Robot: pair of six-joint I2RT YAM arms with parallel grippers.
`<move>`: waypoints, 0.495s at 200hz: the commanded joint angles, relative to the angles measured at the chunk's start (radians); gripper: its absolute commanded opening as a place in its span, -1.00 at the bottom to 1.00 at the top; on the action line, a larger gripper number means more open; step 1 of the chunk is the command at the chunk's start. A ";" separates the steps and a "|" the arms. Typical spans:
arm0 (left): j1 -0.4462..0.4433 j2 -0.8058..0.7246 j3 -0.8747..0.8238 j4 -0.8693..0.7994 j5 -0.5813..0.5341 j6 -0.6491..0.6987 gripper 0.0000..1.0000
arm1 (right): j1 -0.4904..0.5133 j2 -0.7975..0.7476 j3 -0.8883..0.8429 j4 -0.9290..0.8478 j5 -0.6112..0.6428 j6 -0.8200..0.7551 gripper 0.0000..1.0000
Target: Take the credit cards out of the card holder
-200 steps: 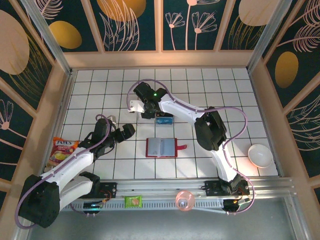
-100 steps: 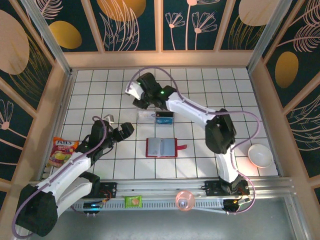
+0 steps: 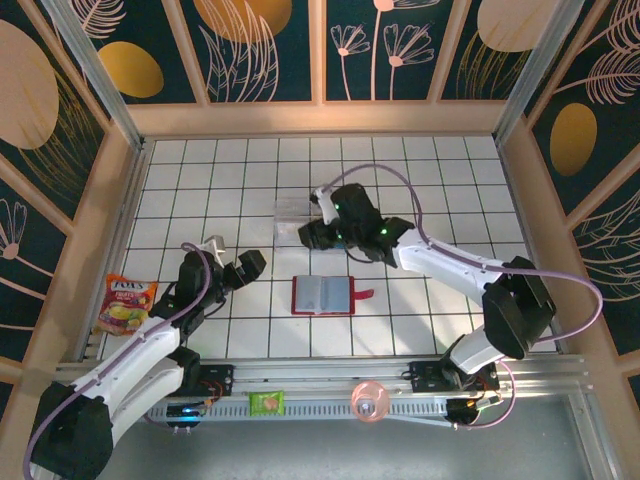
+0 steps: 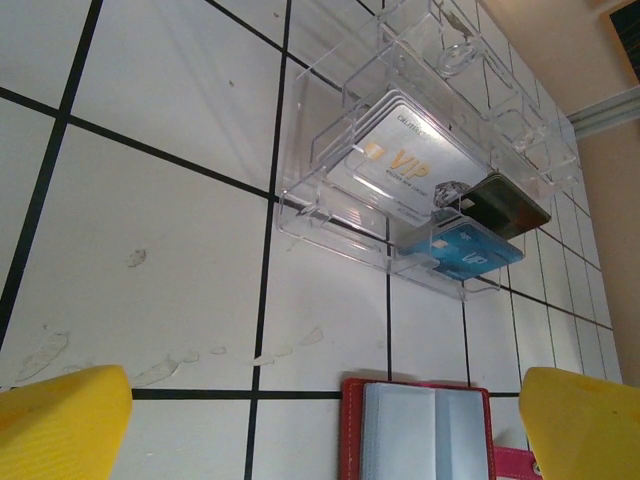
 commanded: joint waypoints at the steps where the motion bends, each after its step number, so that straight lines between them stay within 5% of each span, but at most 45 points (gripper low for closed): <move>1: 0.006 0.012 0.002 0.020 0.019 0.001 0.93 | 0.056 -0.022 -0.074 -0.101 -0.045 0.125 -0.14; 36: 0.006 0.109 0.017 0.021 0.068 0.020 0.59 | 0.182 0.065 -0.082 -0.218 0.039 0.113 -0.21; 99: 0.006 0.115 0.012 0.036 0.080 0.026 0.54 | 0.298 0.215 0.046 -0.274 0.211 0.050 -0.24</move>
